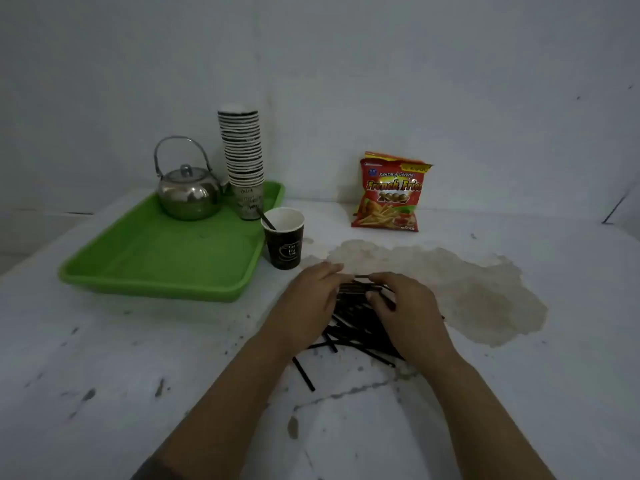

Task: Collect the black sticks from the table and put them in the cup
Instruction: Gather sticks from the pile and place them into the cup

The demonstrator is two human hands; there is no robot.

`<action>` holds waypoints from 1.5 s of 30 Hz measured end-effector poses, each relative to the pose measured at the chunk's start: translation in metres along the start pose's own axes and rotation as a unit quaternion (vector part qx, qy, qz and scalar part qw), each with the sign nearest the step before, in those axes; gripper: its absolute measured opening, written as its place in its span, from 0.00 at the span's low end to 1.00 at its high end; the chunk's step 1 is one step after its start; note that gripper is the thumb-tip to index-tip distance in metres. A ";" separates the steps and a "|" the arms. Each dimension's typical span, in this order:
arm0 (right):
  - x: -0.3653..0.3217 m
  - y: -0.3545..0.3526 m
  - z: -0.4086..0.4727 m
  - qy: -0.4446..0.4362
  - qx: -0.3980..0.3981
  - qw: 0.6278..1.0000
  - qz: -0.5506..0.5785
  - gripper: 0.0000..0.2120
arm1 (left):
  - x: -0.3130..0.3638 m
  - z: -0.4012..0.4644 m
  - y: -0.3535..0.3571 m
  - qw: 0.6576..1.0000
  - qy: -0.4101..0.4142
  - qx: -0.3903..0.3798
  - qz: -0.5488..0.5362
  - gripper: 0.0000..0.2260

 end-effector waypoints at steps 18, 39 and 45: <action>0.013 0.029 -0.001 -0.037 -0.041 0.993 -0.101 0.14 | 0.005 -0.006 0.027 0.996 0.087 -0.027 -0.014 0.17; 0.024 0.021 -0.003 0.008 -0.054 0.978 -0.202 0.06 | 0.000 -0.007 0.012 0.996 0.063 -0.009 0.063 0.15; 0.030 0.009 0.000 0.047 -0.031 0.990 -0.126 0.04 | -0.002 -0.006 0.011 0.997 0.056 -0.010 0.056 0.15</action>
Point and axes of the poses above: each hand's wrist, its own z-axis towards the middle knuckle, its own y-axis out of the palm, x = y × z, the point moved 10 cm from there along z, towards the middle knuckle, and after that the axes turned 9 degrees about z, right-handed, at the moved point
